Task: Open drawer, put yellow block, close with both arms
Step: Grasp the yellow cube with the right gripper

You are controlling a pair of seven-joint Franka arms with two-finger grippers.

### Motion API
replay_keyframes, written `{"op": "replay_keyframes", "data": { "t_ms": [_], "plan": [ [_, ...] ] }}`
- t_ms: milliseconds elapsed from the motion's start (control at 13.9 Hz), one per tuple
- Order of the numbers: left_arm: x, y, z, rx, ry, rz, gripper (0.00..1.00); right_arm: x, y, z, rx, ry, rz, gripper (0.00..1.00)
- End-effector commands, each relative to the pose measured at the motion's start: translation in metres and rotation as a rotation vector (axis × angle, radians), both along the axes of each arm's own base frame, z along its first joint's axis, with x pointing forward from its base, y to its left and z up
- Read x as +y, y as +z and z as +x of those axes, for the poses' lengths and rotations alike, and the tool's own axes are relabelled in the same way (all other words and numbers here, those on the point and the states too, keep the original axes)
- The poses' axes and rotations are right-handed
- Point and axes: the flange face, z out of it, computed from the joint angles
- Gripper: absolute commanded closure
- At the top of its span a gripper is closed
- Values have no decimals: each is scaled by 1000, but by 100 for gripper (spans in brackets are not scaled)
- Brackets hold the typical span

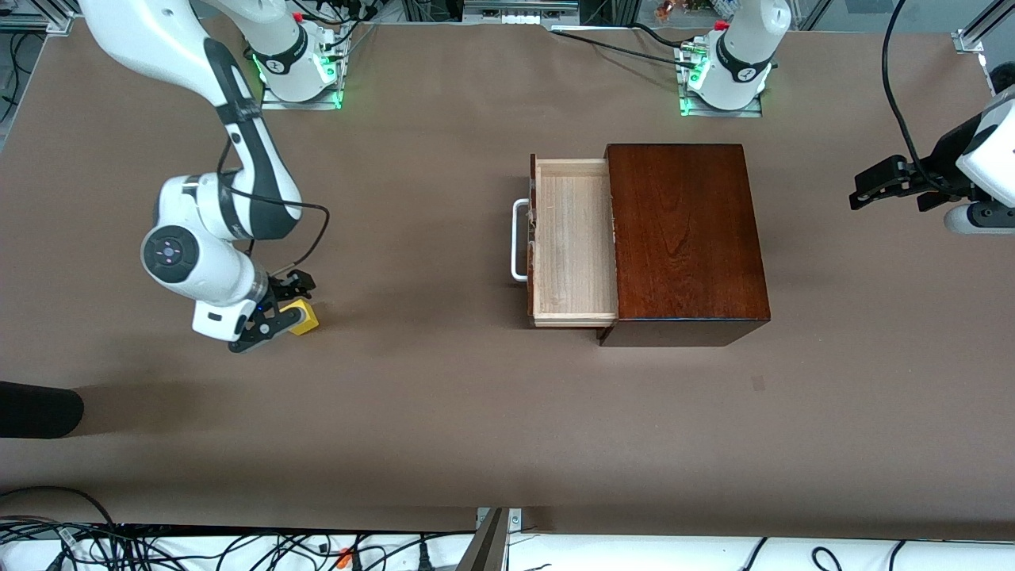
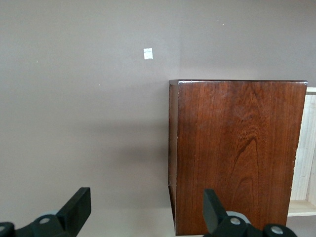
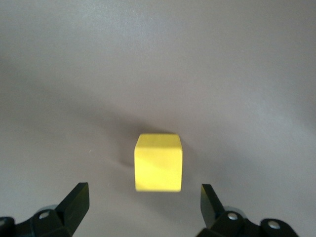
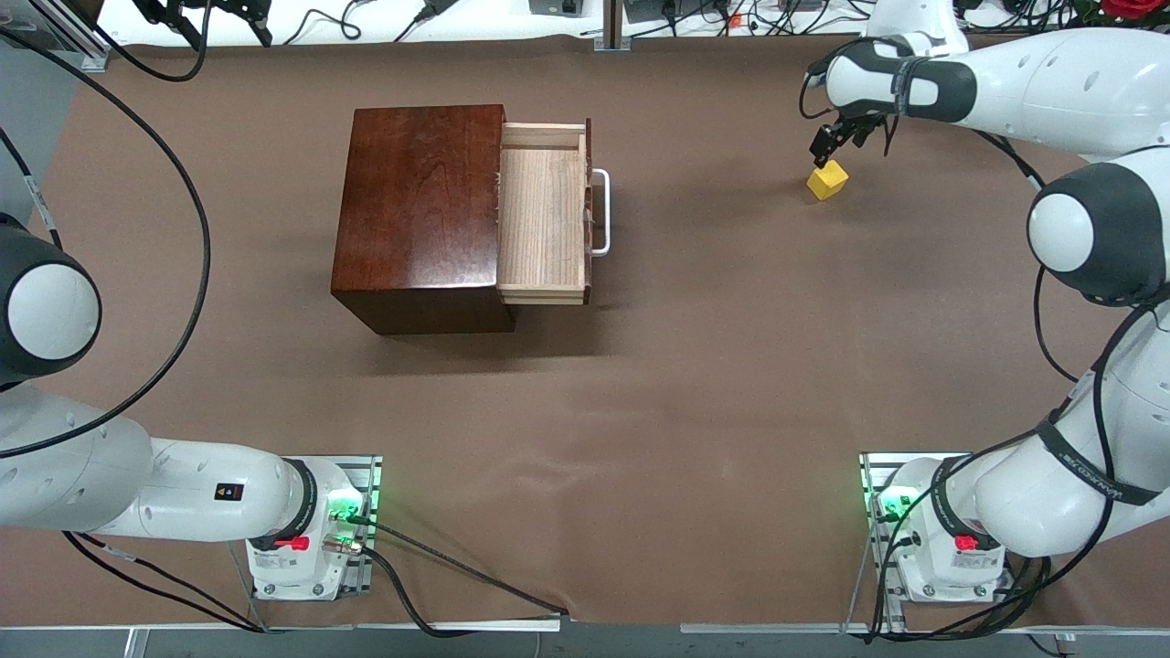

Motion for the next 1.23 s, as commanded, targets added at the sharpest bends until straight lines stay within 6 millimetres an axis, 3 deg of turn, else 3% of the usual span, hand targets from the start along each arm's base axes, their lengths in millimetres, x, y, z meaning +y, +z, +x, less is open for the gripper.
{"op": "replay_keyframes", "data": {
  "t_ms": [0,433,1010,1154],
  "plan": [
    [2,2,-7,-22,-81,14,0,2,-16,3,-24,21,15,0],
    [6,9,-3,-39,-79,8,0,-14,-42,3,9,43,128,0],
    [3,9,-3,-39,-87,17,0,-24,-54,-4,-8,81,121,0],
    [4,9,-2,-41,-86,19,0,-25,-57,-6,-13,81,119,9]
  ]
}}
